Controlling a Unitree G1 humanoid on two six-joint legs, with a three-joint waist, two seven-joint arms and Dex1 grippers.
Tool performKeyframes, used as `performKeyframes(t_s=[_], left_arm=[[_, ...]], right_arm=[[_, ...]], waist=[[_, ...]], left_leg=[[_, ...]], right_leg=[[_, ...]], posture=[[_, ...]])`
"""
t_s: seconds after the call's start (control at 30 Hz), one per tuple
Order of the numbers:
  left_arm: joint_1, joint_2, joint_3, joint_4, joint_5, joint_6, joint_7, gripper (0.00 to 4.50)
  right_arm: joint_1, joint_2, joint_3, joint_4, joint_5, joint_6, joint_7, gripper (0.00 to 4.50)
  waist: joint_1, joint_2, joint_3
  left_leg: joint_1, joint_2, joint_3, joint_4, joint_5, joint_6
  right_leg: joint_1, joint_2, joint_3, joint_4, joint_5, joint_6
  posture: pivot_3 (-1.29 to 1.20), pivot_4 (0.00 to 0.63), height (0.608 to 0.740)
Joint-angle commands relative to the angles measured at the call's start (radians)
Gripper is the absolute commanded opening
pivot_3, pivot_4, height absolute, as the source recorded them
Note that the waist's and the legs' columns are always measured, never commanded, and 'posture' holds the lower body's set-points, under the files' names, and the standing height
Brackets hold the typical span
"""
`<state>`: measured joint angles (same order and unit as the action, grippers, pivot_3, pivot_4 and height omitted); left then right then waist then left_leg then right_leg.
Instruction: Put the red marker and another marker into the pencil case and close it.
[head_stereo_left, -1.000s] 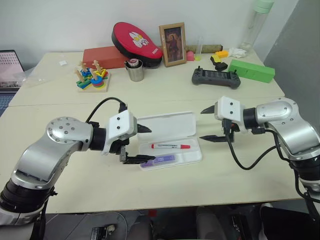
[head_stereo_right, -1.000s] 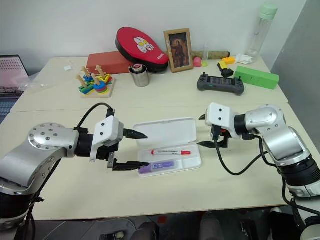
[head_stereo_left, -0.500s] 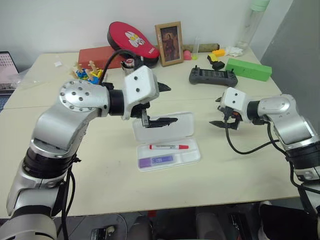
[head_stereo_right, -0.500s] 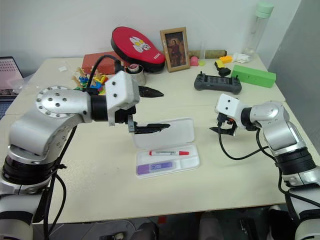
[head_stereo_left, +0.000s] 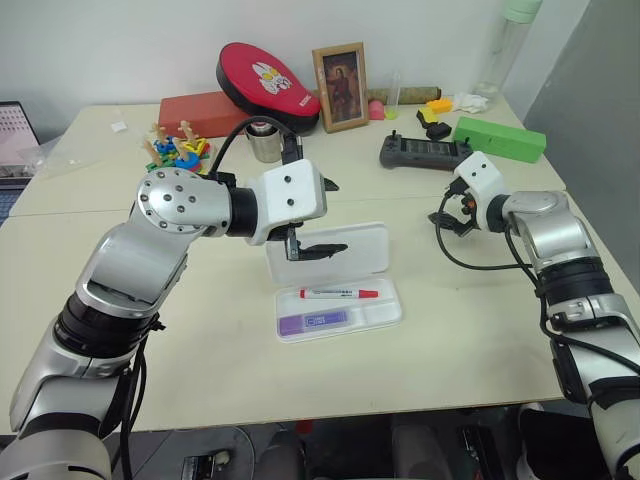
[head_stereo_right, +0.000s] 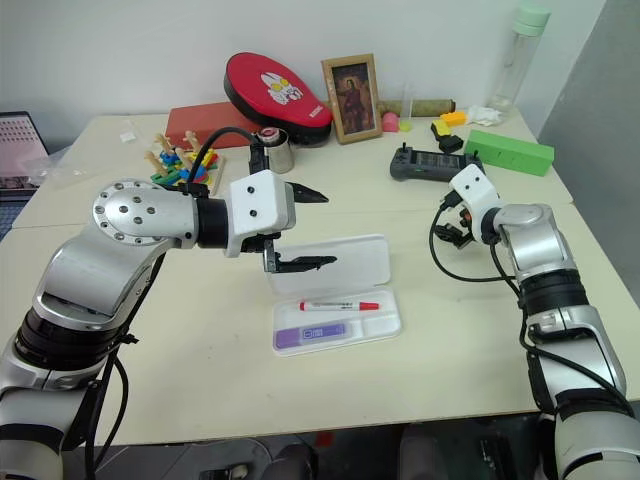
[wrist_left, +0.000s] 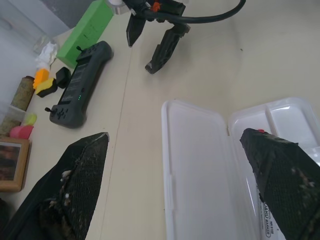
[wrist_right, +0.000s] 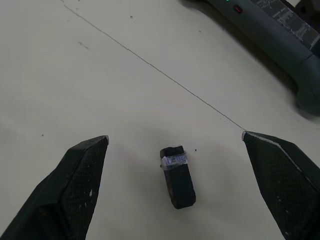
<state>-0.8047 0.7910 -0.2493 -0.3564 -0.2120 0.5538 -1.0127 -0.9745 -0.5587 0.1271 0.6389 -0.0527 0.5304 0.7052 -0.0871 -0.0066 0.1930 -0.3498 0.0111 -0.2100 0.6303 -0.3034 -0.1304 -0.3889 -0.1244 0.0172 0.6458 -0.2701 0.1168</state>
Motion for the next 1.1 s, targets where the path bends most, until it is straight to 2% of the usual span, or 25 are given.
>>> performKeyframes(t_s=[0.03, 0.47, 0.57, 1.03, 1.1], left_arm=[[0.003, 0.006, 0.029, -0.021, 0.011, -0.018, 0.006, 4.47], [0.035, 0.019, 0.055, -0.02, 0.016, -0.018, 0.009, 4.47], [0.038, 0.018, 0.058, -0.015, 0.02, -0.022, 0.01, 4.5], [0.037, 0.018, 0.064, -0.016, 0.022, -0.016, 0.015, 4.5], [0.037, 0.018, 0.065, -0.018, 0.021, -0.013, 0.017, 4.5]], right_arm=[[-0.052, 0.016, -0.059, 0.07, 0.036, 0.011, -0.019, 4.5], [-0.026, 0.022, -0.039, 0.177, 0.021, -0.027, -0.006, 4.5], [-0.026, 0.025, -0.04, 0.182, 0.022, -0.053, -0.004, 3.96], [-0.03, 0.035, -0.044, 0.167, 0.04, -0.022, 0.021, 0.43], [-0.028, 0.036, -0.042, 0.164, 0.039, -0.025, 0.02, 0.25]], waist=[[-0.001, 0.0, 0.0], [-0.003, 0.0, 0.0], [-0.004, 0.0, 0.0], [-0.004, 0.0, 0.0], [-0.004, 0.0, 0.0]], left_leg=[[0.0, 0.0, 0.0, 0.0, 0.0, 0.0], [0.0, 0.0, 0.0, 0.0, 0.0, 0.0], [0.0, 0.0, 0.0, 0.0, 0.0, 0.0], [0.0, 0.0, 0.0, 0.0, 0.0, 0.0], [0.0, 0.0, 0.0, 0.001, 0.0, 0.0]], right_leg=[[0.0, 0.0, 0.0, 0.0, 0.0, 0.0], [0.0, 0.0, 0.0, 0.001, 0.0, 0.0], [0.0, 0.0, 0.0, 0.001, 0.0, 0.0], [0.0, 0.0, 0.0, 0.001, 0.0, 0.0], [0.0, 0.0, 0.0, 0.001, 0.0, 0.0]], posture=[[0.0, 0.15, 0.74], [0.0, 0.15, 0.74], [0.0, 0.15, 0.74], [0.0, 0.15, 0.74], [0.0, 0.15, 0.74]])
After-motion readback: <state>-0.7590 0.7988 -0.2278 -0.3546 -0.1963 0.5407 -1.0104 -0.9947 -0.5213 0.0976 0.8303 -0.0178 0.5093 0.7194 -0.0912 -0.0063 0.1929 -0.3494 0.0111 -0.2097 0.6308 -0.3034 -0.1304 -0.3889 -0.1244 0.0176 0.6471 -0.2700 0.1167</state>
